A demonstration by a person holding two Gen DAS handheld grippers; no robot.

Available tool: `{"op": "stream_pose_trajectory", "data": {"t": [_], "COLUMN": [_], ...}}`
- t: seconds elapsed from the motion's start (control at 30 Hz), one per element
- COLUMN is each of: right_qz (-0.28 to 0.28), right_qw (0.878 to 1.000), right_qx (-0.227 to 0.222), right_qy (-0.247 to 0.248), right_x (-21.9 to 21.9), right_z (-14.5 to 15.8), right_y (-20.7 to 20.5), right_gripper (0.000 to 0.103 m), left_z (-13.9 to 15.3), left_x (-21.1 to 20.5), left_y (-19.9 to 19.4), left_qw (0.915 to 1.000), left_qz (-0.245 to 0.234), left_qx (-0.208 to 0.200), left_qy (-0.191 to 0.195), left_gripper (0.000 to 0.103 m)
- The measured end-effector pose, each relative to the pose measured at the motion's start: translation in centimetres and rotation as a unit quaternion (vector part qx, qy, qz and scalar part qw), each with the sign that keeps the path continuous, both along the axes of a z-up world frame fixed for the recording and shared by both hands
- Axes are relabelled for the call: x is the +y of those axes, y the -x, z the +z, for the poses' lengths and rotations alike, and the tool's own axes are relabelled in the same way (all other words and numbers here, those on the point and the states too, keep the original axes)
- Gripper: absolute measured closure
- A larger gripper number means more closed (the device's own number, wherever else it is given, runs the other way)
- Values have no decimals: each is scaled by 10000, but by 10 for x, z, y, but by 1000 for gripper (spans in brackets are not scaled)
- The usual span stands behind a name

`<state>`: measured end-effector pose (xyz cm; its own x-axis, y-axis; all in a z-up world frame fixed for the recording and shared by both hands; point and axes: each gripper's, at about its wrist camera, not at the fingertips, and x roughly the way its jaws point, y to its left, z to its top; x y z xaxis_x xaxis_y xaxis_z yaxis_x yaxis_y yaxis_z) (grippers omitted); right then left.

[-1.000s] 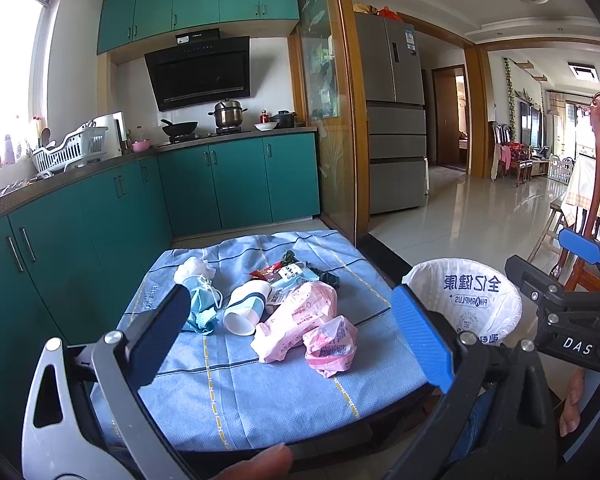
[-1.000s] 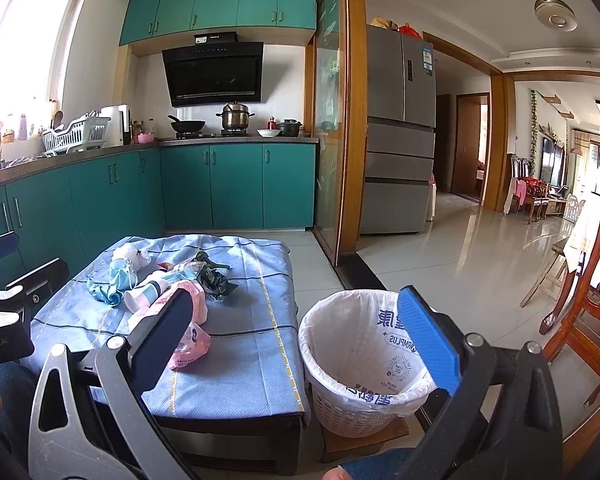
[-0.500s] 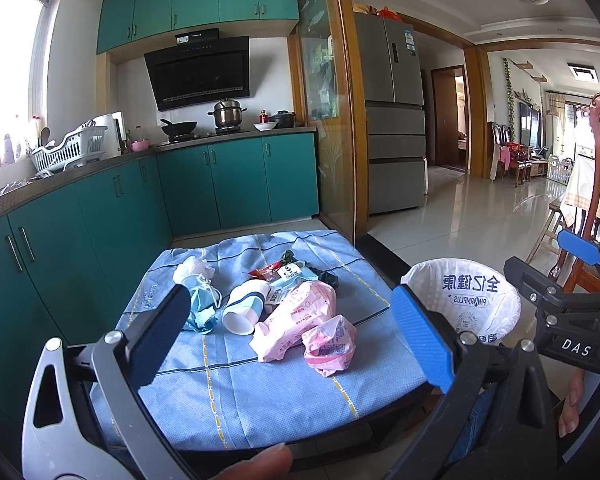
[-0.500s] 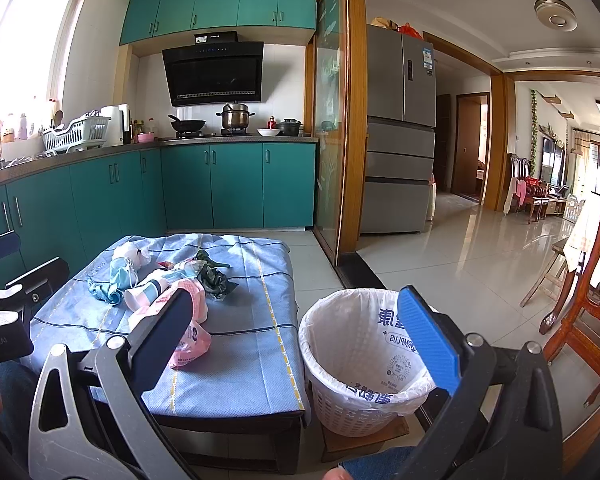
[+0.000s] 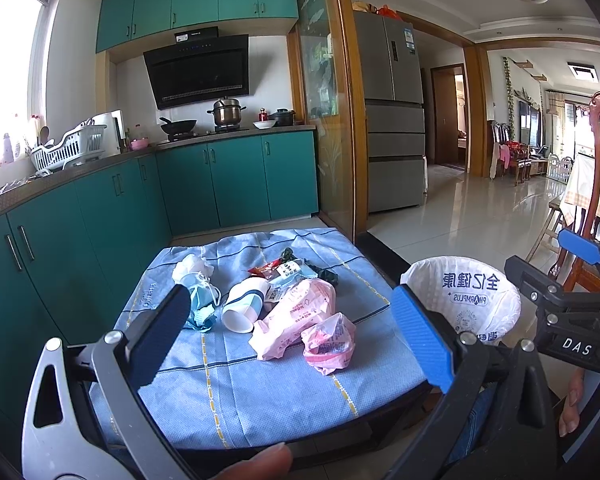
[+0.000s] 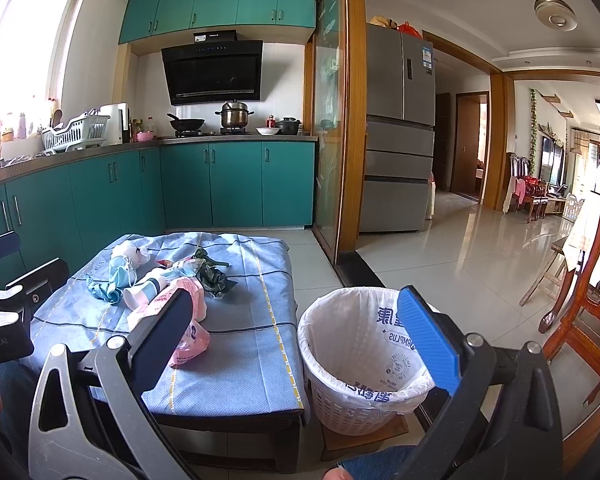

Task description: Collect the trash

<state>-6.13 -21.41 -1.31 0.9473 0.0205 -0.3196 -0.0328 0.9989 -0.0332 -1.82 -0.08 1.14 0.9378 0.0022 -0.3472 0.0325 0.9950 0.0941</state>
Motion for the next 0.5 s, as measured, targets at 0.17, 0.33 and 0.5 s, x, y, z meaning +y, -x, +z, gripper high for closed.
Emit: {"op": "stream_pose_trajectory", "data": {"t": [0.17, 0.33, 0.5], "right_qz": [-2, -15, -25], "right_qw": [10000, 10000, 10000], "right_qx": [2, 40, 31], "right_qy": [-1, -27, -12], "right_x": [-1, -1, -2], "right_z": [0, -3, -3], "right_y": [0, -1, 0], "right_gripper": [3, 3, 3], "left_z": [-3, -5, -4], "left_x": [-2, 0, 2], "left_y": [1, 1, 0], "left_qw": [10000, 10000, 10000], "left_qz": [-19, -5, -20], "left_qx": [16, 38, 49], "left_qy": [1, 29, 42], "left_gripper": [3, 3, 3]}}
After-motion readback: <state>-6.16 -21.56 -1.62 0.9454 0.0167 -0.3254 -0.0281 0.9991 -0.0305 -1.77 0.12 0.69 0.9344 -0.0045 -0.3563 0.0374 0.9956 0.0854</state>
